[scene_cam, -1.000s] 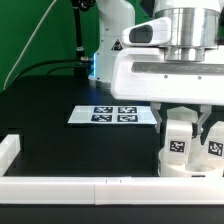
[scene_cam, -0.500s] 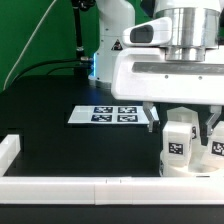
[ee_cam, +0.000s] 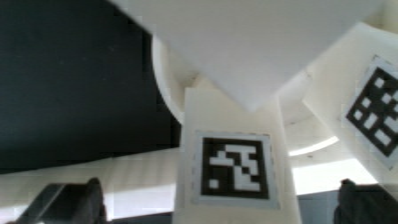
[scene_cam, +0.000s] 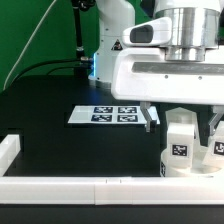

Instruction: Assemble stool

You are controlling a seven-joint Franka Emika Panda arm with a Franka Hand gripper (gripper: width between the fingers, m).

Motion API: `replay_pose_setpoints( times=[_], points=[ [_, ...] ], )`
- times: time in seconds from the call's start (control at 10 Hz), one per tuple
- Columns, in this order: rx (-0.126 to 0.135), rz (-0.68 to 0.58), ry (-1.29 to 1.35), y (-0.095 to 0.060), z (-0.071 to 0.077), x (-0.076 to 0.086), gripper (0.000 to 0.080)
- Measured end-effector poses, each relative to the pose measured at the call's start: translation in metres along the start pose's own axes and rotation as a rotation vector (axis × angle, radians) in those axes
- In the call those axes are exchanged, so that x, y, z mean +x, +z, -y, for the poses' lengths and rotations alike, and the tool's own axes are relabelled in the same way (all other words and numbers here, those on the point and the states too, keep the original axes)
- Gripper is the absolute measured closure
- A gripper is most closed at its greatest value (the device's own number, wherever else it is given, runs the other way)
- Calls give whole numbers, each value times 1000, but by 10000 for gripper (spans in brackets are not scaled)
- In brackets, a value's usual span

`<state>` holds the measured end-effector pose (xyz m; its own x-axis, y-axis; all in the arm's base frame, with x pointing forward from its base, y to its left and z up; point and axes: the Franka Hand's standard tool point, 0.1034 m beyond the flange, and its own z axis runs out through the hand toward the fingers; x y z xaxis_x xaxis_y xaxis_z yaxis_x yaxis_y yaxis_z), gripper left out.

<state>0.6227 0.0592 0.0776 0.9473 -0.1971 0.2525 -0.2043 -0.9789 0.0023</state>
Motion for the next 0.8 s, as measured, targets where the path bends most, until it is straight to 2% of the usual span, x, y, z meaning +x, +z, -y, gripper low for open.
replay_pose_setpoints(
  times=[0.2,0.3,0.5,0.7,0.8],
  points=[
    [0,1,-1,0,0,0,151],
    [1,32,1,-3,-6,3,151],
    [6,52,12,-13,-7,17,151],
    [20,107,56,-16,-13,24,151],
    [21,157,67,-17,-12,20,151]
  ],
)
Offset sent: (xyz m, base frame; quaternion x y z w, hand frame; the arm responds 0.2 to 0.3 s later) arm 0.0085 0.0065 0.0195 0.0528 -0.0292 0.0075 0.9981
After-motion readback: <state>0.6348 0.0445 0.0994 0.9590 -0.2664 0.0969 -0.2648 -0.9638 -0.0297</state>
